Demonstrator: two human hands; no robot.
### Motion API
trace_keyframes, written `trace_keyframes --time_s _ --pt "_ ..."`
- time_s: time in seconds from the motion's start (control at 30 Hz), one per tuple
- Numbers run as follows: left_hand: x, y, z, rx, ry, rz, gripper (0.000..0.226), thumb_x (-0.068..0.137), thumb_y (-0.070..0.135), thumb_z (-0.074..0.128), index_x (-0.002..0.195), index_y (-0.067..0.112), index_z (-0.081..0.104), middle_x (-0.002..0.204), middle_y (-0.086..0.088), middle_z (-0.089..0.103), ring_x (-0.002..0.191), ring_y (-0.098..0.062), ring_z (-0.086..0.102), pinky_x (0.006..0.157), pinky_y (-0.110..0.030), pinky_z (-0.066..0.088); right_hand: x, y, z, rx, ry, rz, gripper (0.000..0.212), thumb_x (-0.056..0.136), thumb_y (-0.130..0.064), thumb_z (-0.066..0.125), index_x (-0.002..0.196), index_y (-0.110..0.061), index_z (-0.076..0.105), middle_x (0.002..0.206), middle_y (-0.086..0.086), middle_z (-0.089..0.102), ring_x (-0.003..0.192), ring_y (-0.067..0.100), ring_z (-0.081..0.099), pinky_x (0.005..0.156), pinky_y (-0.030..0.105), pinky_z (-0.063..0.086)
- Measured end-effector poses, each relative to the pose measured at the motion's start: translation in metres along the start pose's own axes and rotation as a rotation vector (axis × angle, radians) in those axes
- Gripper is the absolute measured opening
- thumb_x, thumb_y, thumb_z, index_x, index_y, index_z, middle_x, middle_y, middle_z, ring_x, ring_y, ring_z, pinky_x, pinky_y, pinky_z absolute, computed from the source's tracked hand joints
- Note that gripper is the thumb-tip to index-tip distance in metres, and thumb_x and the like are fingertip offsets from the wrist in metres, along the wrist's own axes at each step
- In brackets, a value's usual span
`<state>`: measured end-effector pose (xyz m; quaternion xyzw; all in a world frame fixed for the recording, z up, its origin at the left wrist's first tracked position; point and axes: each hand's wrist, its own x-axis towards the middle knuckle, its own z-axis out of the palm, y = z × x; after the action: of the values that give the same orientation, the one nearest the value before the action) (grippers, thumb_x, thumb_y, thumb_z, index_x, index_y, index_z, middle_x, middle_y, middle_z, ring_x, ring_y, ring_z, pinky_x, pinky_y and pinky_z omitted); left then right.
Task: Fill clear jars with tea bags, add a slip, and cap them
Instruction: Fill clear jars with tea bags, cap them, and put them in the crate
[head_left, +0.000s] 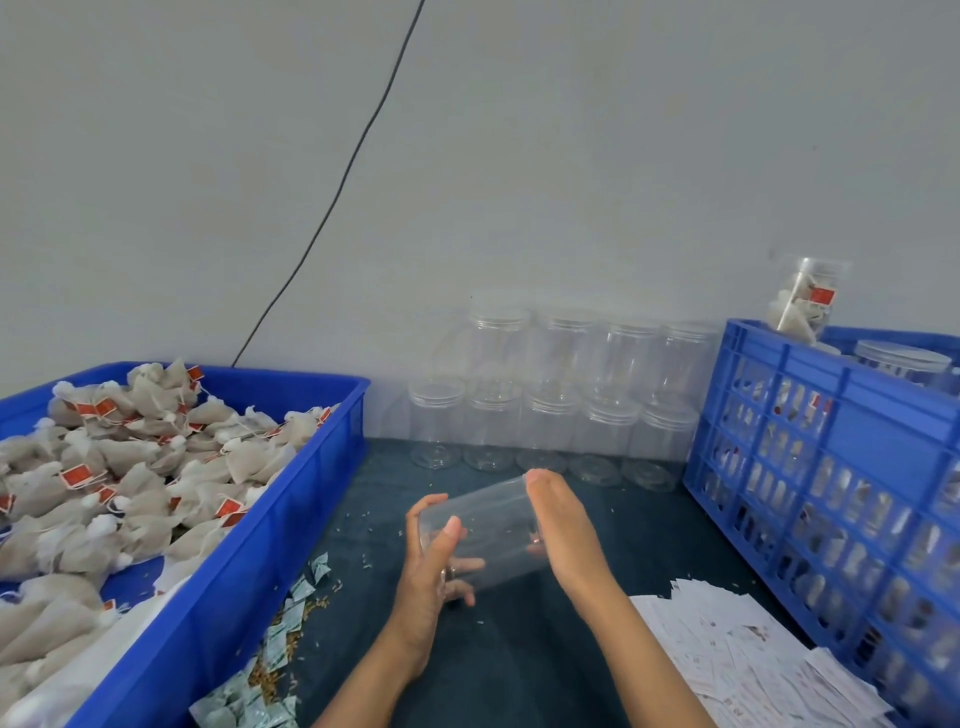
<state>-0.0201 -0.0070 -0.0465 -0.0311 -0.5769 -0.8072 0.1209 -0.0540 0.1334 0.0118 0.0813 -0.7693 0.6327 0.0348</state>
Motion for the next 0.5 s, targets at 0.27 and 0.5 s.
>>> trace_keyframes --time_s 0.27,0.5 --pt "-0.001 0.001 -0.002 0.015 -0.021 -0.046 0.058 0.056 0.063 0.064 0.107 0.042 0.049 0.113 -0.007 0.056 0.081 -0.025 0.063 0.043 -0.026 0.041 -0.005 0.008 -0.002 -0.079 -0.017 -0.157 0.035 0.091 -0.058 0.034 0.085 -0.028 0.052 0.085 0.009 0.052 0.081 0.020 0.052 0.086 0.051 0.047" --pt "-0.004 0.006 -0.002 -0.015 -0.030 -0.092 0.062 0.056 0.059 0.065 0.109 0.034 0.045 0.111 -0.009 0.050 0.081 -0.026 0.059 0.042 -0.024 0.035 -0.006 0.015 0.003 -0.101 0.029 -0.168 0.028 0.096 -0.056 0.036 0.101 -0.035 0.054 0.095 -0.013 0.060 0.100 0.009 0.057 0.093 0.043 0.048"
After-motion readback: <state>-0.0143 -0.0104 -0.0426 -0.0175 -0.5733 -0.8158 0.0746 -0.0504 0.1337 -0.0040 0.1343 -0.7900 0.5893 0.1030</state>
